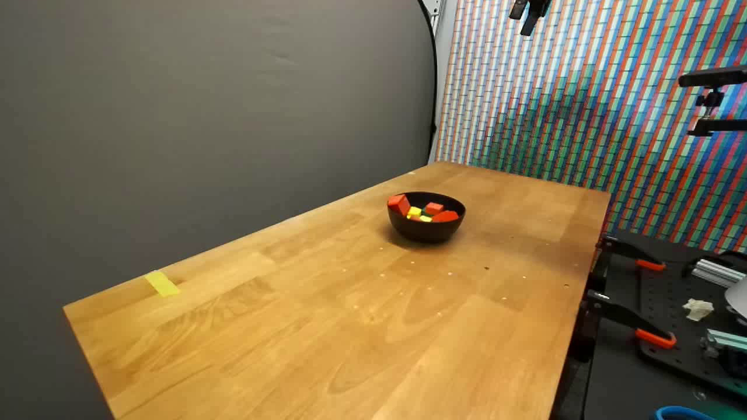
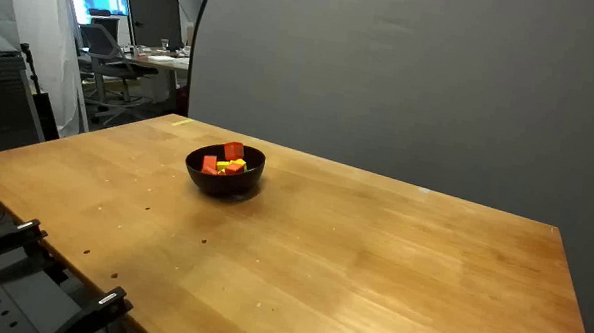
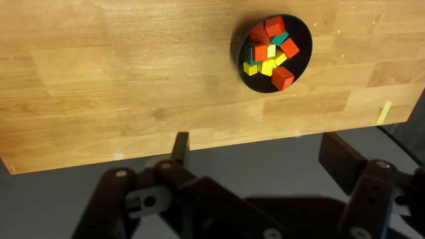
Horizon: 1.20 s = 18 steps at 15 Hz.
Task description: Remove the cubes from the bowl
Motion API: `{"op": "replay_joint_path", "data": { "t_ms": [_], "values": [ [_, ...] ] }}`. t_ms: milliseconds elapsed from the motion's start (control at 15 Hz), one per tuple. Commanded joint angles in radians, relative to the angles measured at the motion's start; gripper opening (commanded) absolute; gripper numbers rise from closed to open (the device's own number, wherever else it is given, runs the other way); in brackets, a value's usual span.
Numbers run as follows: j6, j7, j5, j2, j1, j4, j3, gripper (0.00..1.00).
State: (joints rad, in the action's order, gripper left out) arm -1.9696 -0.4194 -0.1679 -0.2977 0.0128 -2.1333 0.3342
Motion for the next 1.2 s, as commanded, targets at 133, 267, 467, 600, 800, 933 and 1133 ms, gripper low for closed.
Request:
{"op": "replay_joint_path", "data": {
  "t_ms": [133,267,467,600,800,933,1133],
  "values": [
    [-0.094,0.066,-0.036,0.060,0.035,-0.007,-0.056,1.00],
    [-0.138,0.121,-0.047,0.135,0.027,-0.006,-0.083,1.00],
    [-0.303,0.174,-0.122,0.238,0.003,-0.032,-0.151,1.00],
    [-0.439,0.146,-0.129,0.293,-0.010,-0.058,-0.208,1.00],
    [-0.618,0.104,-0.148,0.380,-0.021,-0.074,-0.279,1.00],
    [-0.641,0.101,-0.194,0.410,-0.009,-0.058,-0.315,1.00],
    [-0.629,0.144,-0.154,0.417,-0.003,-0.071,-0.329,1.00]
  ]
}}
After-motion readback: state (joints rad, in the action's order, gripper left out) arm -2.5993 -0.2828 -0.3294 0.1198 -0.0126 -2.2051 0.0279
